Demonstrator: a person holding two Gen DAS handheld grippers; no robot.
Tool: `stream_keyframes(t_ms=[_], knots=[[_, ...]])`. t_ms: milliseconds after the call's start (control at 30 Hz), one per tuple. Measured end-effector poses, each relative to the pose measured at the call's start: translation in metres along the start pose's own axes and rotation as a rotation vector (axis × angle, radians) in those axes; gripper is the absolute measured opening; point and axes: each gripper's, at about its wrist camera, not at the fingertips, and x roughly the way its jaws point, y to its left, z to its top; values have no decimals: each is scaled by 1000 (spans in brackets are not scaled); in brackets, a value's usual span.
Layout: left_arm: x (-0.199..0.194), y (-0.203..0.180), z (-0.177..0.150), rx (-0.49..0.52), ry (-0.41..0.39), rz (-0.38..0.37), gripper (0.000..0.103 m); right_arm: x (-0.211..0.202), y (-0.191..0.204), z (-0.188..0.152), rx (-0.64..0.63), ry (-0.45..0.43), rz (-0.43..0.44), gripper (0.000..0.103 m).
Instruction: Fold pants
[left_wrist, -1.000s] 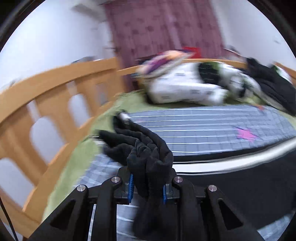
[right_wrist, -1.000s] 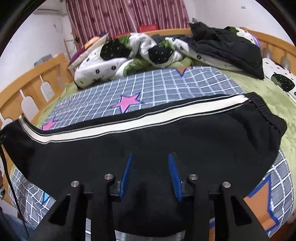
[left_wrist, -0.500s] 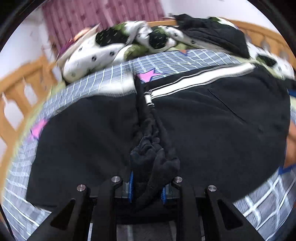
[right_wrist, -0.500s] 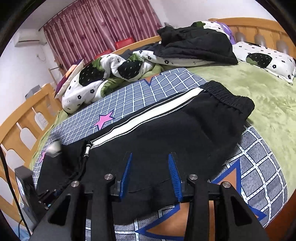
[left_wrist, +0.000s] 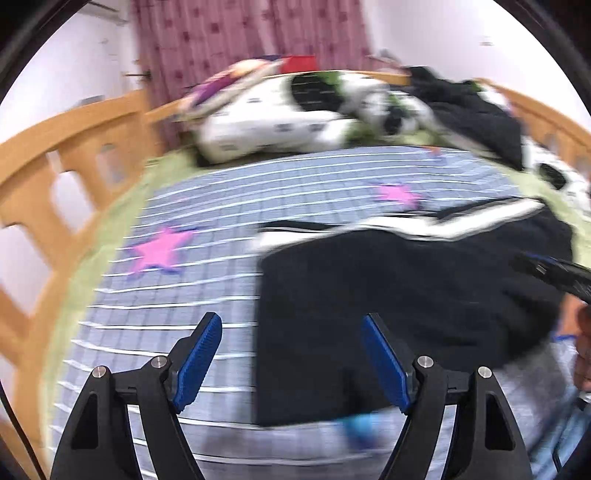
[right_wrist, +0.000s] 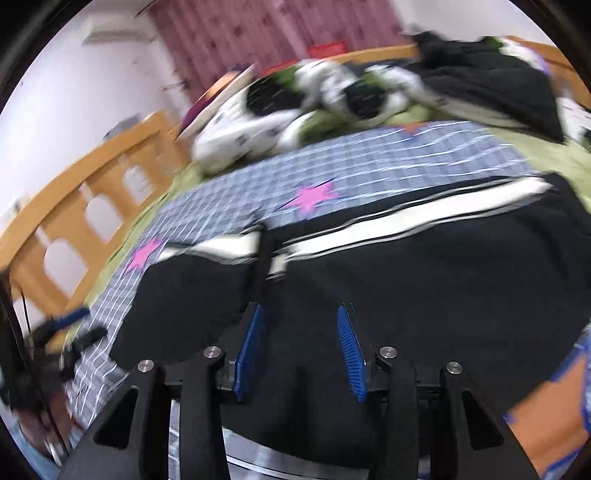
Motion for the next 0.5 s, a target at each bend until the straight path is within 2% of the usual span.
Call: stream_keyframes(t_ms=[33,100,200,267,333,433,500], knots=[[3,20,1,-25,15,45,77,12,14,1,-30,22,8,42],[8,50,2,-81,24,66,77,31,36,-1,-85,52,12,38],[21,79,0,-191,18,36,77,56,60,-9,-169,117,24,29],[34,87,-1,-248,72,16,77,71,68,-13,-213,159,-1,29],[39,86,0,-243,71,-20,77,84,72,-19,-238,198,-21,29],[40,78,1,-180,34,35,77,92,75,-24,-279,215,-47,29],[42,67,1,-137,36,37,77,93,73,-26,-286,225,-62,30]])
